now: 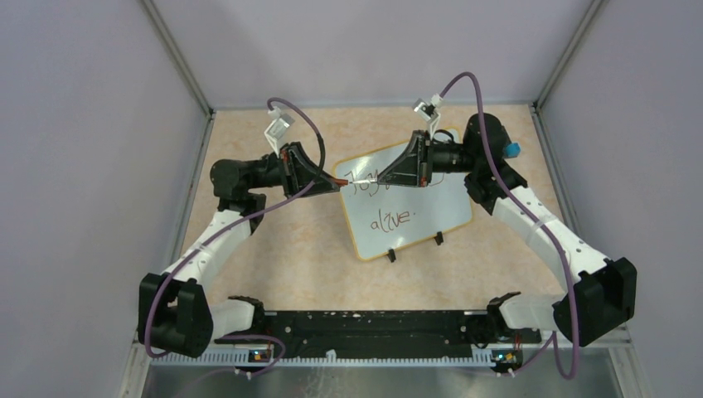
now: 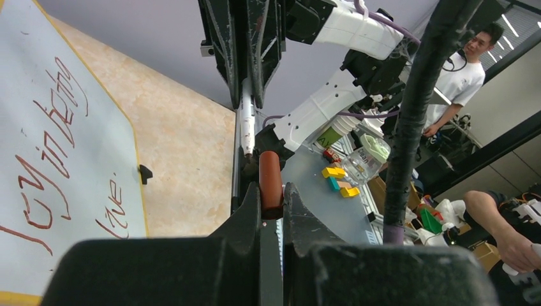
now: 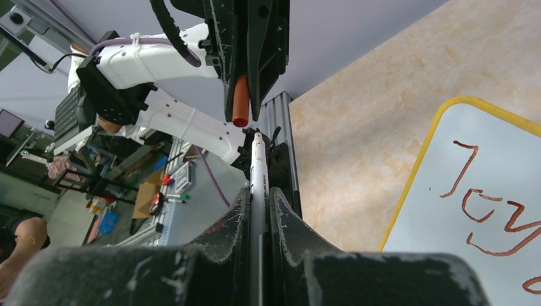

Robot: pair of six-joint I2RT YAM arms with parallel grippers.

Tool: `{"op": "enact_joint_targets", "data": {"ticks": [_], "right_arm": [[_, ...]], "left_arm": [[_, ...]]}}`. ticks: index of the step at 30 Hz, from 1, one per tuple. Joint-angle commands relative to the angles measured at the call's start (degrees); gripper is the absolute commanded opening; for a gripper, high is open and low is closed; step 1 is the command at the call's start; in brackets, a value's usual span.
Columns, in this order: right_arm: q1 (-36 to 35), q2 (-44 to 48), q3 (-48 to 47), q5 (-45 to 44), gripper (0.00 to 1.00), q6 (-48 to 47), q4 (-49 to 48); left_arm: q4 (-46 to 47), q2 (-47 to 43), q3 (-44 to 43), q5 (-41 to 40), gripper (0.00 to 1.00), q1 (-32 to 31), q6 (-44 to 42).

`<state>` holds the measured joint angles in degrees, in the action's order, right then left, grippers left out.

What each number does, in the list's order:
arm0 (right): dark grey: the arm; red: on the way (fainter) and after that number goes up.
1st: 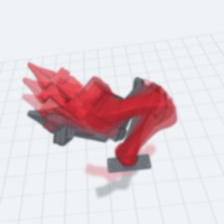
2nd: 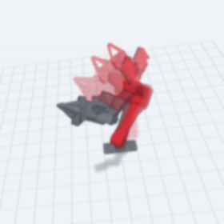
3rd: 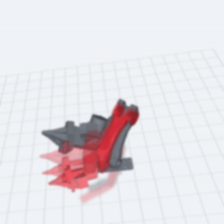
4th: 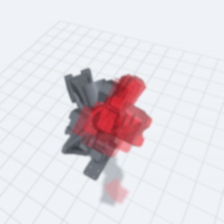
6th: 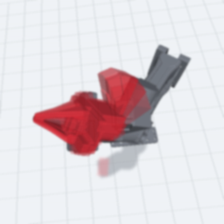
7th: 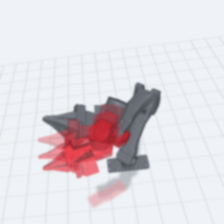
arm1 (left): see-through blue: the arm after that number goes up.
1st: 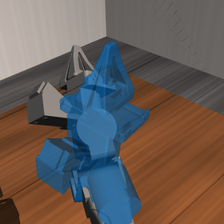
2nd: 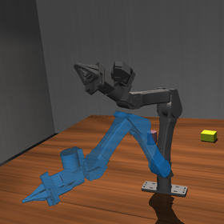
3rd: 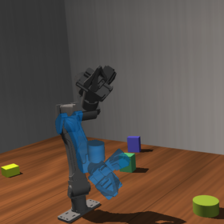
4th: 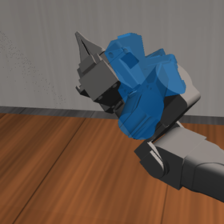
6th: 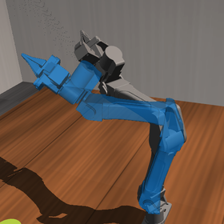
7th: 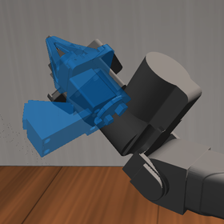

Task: Write a sentence on the whiteboard
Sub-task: Close the whiteboard marker at the center of the board.

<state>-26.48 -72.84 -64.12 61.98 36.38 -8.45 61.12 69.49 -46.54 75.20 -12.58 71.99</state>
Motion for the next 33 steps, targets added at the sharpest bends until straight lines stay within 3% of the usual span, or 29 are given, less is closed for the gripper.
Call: {"op": "enact_joint_targets", "data": {"ticks": [1, 33], "right_arm": [[-0.33, 1.83, -1.75, 0.31, 0.0, -1.0, -0.88], [-2.05, -1.64, -3.11, -0.46, 0.0, 3.1, -6.47]], "left_arm": [[-4.8, -1.3, -1.69, 0.21, 0.0, 0.41, -4.94], [-7.49, 2.13, -3.84, -3.73, 0.0, -3.25, -5.58]]}}
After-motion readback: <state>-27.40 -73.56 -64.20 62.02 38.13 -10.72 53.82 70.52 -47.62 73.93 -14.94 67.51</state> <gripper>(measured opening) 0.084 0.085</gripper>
